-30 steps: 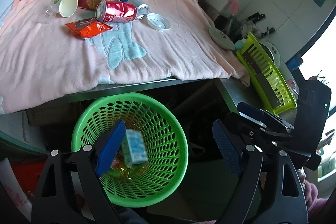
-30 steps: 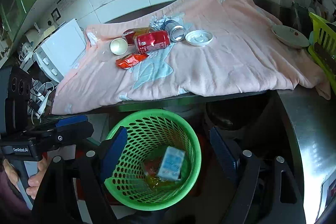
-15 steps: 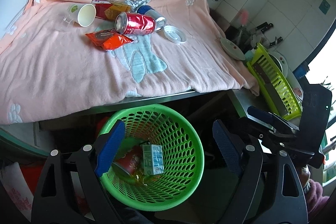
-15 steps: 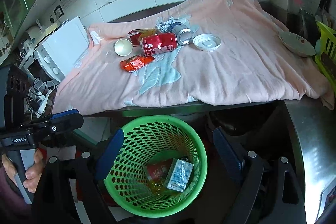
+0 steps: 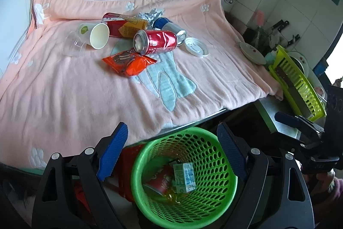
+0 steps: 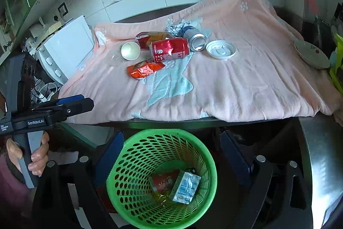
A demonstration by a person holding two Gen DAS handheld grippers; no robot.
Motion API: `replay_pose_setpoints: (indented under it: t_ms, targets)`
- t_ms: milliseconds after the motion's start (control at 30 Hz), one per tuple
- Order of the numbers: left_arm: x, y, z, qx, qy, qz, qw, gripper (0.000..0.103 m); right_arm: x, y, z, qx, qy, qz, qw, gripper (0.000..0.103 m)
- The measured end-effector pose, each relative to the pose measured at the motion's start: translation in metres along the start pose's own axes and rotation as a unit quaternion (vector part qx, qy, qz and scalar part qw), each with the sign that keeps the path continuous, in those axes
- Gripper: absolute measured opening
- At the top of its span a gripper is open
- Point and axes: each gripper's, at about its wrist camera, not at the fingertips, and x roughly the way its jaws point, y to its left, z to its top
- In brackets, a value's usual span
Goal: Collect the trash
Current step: 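Open the left gripper to drop the milk carton into the basket, then reach the left gripper to the orange snack wrapper and close on it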
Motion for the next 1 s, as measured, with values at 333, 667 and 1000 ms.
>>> replay_pose_setpoints:
  t_ms: [333,667,1000]
  targets:
    - [0.041,0.032,0.049,0.031,0.01,0.01,0.9994,0.084,0.025,0.004,0.021,0.007,0.005,-0.001,1.0,0.09]
    - [0.099,0.055,0.091,0.082,0.042,0.02,0.9956,0.084,0.051,0.002,0.04,0.022,0.016,-0.01,1.0,0.09]
    - [0.151,0.064,0.118,0.114,0.078,0.0,0.9904,0.084,0.069,0.002,0.054,0.032,0.027,-0.022,0.999,0.09]
